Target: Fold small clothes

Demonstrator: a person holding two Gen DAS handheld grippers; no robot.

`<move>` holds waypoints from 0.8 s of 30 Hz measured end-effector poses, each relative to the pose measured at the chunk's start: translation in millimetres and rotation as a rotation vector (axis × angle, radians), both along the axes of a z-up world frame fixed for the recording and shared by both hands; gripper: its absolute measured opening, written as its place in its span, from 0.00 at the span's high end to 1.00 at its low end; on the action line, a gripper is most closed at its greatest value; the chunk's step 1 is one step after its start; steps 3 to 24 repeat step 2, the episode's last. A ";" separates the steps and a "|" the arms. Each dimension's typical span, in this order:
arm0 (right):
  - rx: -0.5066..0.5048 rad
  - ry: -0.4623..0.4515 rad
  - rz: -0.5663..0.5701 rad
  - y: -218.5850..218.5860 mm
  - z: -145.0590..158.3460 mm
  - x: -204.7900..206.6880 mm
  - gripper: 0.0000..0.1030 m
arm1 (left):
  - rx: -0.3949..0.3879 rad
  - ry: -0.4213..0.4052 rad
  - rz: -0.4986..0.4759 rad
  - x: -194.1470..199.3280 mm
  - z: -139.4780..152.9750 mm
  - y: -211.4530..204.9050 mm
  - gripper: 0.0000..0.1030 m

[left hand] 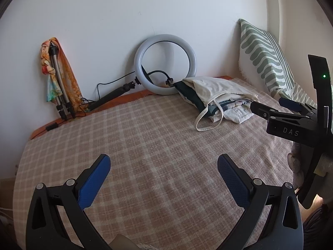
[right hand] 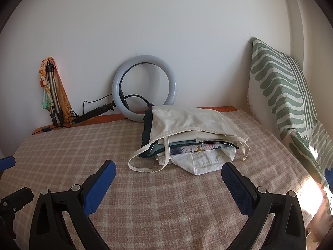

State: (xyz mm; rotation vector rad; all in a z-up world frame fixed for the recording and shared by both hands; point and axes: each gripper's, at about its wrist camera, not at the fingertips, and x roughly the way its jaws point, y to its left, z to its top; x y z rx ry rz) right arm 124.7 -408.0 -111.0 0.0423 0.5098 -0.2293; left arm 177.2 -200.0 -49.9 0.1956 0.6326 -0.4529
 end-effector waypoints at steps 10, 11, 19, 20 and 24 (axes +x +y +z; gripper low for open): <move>0.001 -0.001 0.000 -0.2 -0.2 0.2 0.00 | -0.007 0.004 -0.004 0.6 1.2 0.4 0.01; 0.001 -0.001 0.000 -0.2 -0.2 0.2 0.00 | -0.007 0.004 -0.004 0.6 1.2 0.4 0.01; 0.001 -0.001 0.000 -0.2 -0.2 0.2 0.00 | -0.007 0.004 -0.004 0.6 1.2 0.4 0.01; 0.001 -0.001 0.000 -0.2 -0.2 0.2 0.00 | -0.007 0.004 -0.004 0.6 1.2 0.4 0.01; 0.001 -0.001 0.000 -0.2 -0.2 0.2 0.00 | -0.007 0.004 -0.004 0.6 1.2 0.4 0.01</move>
